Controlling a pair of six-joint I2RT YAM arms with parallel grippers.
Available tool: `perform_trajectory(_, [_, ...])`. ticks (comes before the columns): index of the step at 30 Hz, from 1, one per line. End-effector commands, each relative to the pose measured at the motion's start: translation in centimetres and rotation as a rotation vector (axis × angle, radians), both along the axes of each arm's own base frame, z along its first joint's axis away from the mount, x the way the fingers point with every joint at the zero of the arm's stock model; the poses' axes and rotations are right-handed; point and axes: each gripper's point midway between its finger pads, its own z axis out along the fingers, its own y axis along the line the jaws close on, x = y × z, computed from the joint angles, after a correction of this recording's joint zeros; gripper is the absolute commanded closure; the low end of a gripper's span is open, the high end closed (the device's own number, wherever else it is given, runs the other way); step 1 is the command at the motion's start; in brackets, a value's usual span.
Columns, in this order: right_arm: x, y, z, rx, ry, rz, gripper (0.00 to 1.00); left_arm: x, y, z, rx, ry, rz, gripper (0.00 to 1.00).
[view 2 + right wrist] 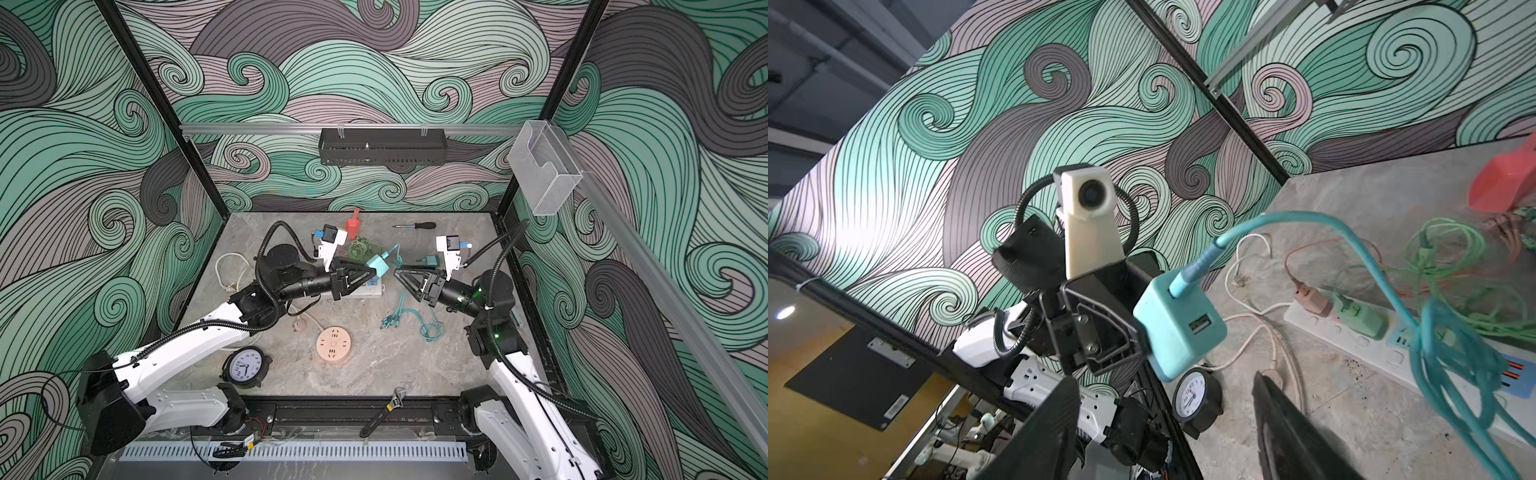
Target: Insert the plug
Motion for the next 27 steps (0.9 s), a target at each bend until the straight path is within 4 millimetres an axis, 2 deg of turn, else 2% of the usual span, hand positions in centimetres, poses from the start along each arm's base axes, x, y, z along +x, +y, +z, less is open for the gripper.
perform_trajectory(1, [-1.8, 0.1, 2.0, 0.029, -0.116, 0.060, 0.34, -1.1, -0.7, 3.7, -0.097, -0.004, -0.101, 1.00])
perform_trajectory(7, [-1.5, 0.1, 1.7, 0.028, -0.105, 0.057, 0.38, -1.7, -1.5, 4.1, -0.111, 0.039, -0.181, 1.00])
perform_trajectory(20, [-1.0, 0.5, 1.7, 0.045, -0.067, 0.086, 0.43, -3.0, -1.4, 5.0, -0.140, 0.017, -0.244, 1.00])
perform_trajectory(27, [-1.8, 0.7, 2.5, 0.064, -0.095, 0.127, 0.51, -3.3, -1.7, 4.5, -0.134, 0.030, -0.279, 1.00])
